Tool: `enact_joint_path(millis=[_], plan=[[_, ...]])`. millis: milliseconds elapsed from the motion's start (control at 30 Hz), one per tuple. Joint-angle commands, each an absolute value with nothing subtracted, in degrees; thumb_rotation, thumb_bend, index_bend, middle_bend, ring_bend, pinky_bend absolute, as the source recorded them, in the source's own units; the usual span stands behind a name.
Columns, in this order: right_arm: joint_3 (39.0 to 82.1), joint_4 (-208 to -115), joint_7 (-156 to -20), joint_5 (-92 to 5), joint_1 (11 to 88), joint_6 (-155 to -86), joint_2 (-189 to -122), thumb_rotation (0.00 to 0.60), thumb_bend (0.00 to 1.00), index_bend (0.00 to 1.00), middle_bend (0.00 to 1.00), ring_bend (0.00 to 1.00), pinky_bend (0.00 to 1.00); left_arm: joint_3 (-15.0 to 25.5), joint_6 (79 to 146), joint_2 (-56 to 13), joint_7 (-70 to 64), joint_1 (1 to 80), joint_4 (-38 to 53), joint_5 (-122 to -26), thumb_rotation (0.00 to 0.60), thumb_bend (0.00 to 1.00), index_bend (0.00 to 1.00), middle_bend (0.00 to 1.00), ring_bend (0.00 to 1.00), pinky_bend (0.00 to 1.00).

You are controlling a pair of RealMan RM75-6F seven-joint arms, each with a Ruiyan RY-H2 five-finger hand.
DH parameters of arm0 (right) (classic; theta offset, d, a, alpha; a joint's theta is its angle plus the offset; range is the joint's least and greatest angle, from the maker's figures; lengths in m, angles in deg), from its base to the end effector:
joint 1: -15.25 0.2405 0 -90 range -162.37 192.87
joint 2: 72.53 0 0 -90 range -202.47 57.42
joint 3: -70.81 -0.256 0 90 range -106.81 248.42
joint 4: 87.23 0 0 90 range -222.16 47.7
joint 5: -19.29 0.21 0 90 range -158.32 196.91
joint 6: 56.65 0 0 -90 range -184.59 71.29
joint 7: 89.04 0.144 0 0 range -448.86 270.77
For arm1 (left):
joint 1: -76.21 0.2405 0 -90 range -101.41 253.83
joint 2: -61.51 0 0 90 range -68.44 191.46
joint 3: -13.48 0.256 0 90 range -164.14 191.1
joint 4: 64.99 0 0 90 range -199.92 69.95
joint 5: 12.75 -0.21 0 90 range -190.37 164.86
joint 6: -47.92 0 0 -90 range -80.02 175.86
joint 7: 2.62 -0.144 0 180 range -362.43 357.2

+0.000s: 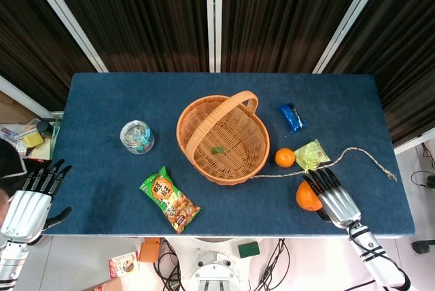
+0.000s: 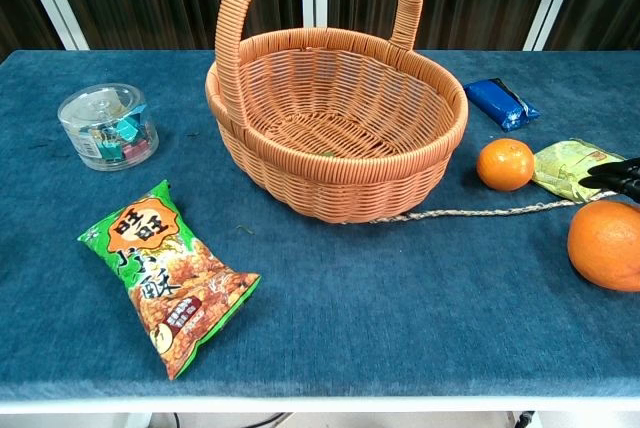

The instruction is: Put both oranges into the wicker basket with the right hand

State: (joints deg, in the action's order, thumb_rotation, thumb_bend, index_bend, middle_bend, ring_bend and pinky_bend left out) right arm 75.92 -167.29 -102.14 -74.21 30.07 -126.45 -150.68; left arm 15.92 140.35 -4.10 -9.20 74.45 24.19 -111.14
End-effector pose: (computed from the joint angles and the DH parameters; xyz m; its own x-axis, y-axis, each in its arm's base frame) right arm -0.3017 -0.1951 0.0381 0.6447 -0.2401 0.7258 -0.7512 -0.3752 0.5432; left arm -0.2992 0.1428 0.1474 0.5197 -0.0321 0.8538 0.8387 -0.1713 -0.5169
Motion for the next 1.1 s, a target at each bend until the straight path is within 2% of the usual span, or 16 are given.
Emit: enact_joint_path(millis=[33, 733, 867, 1000, 1100], plan=[[75.92, -167.3, -102.21, -74.17, 30.08, -126.42, -150.7, 0.6, 0.23, 0.0, 0.0, 0.0, 0.0, 15.91, 140.36, -4.09, -9.11, 74.45, 24.17, -111.12, 0.6, 0.13, 0.1, 0.03, 0.0, 0.12], [75.7, -168.09, -104.74, -72.75, 31.23, -123.64, -151.4, 0.6, 0.25, 0.0, 0.0, 0.0, 0.0, 15.92, 140.39, -3.89, -8.63, 74.4, 24.09, -111.2, 0.6, 0.13, 0.1, 0.03, 0.0, 0.12], [75.31, -167.91, -105.4, -72.11, 31.49, -123.16, -152.12, 0.6, 0.29, 0.0, 0.07, 0.0, 0.0, 15.93, 140.39, -3.91, -8.68, 74.39, 24.08, -111.25, 0.6, 0.13, 0.1, 0.03, 0.0, 0.12], [75.23, -166.76, -105.53, -72.68, 31.53, -123.86, -153.17, 0.6, 0.31, 0.13, 0.17, 0.01, 0.11, 15.86, 140.43, -3.88, -8.62, 74.41, 24.13, -111.09, 0.6, 0.13, 0.1, 0.03, 0.0, 0.12], [75.39, -166.39, -105.34, -72.95, 31.62, -123.91, -153.35, 0.6, 0.32, 0.26, 0.22, 0.08, 0.2, 15.87, 140.48, -3.88, -8.59, 74.44, 24.1, -111.11, 0.6, 0.13, 0.1, 0.03, 0.0, 0.12]])
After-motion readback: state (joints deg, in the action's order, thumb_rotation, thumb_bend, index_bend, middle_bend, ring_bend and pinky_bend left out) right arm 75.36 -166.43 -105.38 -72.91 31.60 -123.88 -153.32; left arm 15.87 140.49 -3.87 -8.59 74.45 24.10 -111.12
